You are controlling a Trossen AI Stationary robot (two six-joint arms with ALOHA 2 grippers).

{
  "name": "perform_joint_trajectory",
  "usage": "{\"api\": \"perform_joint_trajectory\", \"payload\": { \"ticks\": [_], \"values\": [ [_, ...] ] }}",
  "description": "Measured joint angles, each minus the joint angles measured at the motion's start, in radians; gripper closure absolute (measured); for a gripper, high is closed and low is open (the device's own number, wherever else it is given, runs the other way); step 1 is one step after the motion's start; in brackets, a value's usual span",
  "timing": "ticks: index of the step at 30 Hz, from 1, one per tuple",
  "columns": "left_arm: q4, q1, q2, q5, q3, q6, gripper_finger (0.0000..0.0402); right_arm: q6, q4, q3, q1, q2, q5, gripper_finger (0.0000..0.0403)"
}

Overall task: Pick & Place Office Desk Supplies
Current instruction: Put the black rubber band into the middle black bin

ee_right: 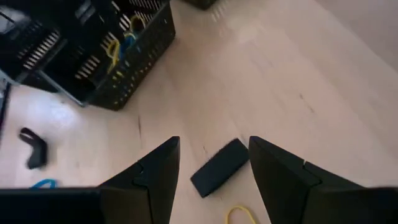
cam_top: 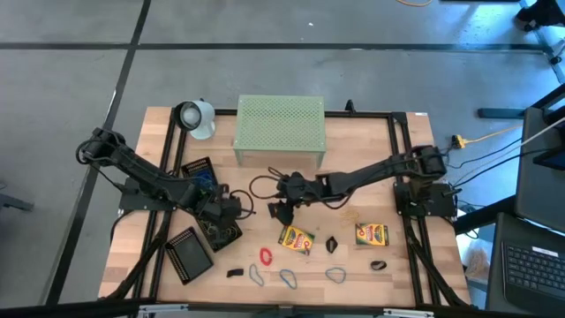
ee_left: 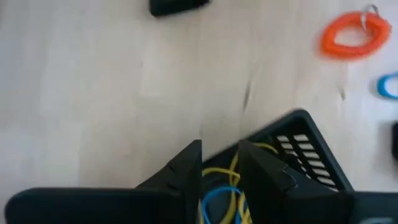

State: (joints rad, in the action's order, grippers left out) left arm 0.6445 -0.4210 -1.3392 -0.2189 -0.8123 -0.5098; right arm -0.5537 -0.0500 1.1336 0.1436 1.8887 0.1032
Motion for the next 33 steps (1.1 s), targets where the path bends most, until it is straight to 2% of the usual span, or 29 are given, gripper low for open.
{"api": "perform_joint_trajectory", "payload": {
  "ticks": [5, 15, 20, 30, 33],
  "values": [
    [0.002, 0.0, 0.0, -0.041, 0.0, 0.0, 0.0304, 0.061, -0.032, 0.0, 0.002, 0.076, 0.01, 0.0209],
    [0.002, 0.0, 0.0, -0.102, 0.0, 0.011, 0.0304, 0.052, -0.11, 0.001, -0.02, 0.165, 0.036, 0.0209],
    [0.002, 0.0, 0.0, -0.102, 0.0, 0.048, 0.0304, 0.172, -0.114, 0.001, -0.021, 0.174, 0.058, 0.0209],
    [0.002, 0.0, 0.0, -0.104, 0.0, 0.053, 0.0304, 0.404, -0.14, 0.0, -0.019, 0.19, 0.035, 0.0209],
    [0.002, 0.0, 0.0, -0.104, 0.0, 0.051, 0.0304, 0.445, -0.135, 0.0, -0.02, 0.193, -0.025, 0.0209]
  ]
}}
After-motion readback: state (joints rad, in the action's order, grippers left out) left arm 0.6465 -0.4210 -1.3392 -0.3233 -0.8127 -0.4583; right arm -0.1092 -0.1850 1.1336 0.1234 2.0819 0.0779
